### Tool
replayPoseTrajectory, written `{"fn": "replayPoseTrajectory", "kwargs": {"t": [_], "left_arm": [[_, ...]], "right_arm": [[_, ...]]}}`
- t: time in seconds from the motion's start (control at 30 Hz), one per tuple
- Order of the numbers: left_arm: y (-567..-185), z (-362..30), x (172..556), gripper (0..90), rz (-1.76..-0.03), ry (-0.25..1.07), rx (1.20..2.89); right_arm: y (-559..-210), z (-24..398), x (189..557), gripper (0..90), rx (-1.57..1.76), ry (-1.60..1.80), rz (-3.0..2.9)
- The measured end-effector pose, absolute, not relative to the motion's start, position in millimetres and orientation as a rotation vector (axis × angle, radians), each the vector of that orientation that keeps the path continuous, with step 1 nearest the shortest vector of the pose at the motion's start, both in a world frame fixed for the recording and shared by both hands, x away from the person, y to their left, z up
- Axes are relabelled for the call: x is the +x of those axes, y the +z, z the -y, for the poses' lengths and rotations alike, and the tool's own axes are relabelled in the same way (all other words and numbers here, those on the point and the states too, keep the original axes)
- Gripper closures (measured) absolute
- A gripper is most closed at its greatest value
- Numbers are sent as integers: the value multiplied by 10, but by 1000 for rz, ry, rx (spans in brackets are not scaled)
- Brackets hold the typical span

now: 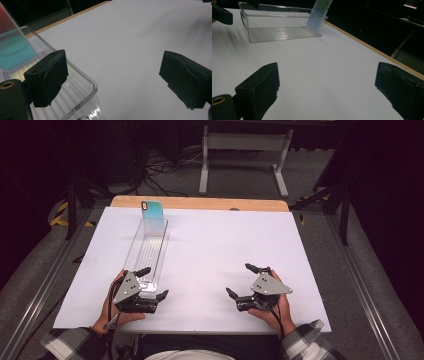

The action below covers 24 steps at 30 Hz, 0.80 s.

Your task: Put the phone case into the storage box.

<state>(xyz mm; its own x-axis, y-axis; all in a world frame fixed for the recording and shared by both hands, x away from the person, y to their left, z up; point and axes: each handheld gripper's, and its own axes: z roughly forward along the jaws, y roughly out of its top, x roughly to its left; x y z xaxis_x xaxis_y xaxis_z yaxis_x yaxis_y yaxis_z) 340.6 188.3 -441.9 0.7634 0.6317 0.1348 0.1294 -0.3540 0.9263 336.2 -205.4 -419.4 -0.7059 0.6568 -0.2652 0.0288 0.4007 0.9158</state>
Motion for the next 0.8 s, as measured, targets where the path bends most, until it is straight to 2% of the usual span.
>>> {"fn": "replayPoseTrajectory", "kwargs": {"t": [0.8], "left_arm": [[-4364,-1987,3417,94,-588,611,1859]], "right_arm": [[-4190,2022,3400,71,590,1329,-2043]]}}
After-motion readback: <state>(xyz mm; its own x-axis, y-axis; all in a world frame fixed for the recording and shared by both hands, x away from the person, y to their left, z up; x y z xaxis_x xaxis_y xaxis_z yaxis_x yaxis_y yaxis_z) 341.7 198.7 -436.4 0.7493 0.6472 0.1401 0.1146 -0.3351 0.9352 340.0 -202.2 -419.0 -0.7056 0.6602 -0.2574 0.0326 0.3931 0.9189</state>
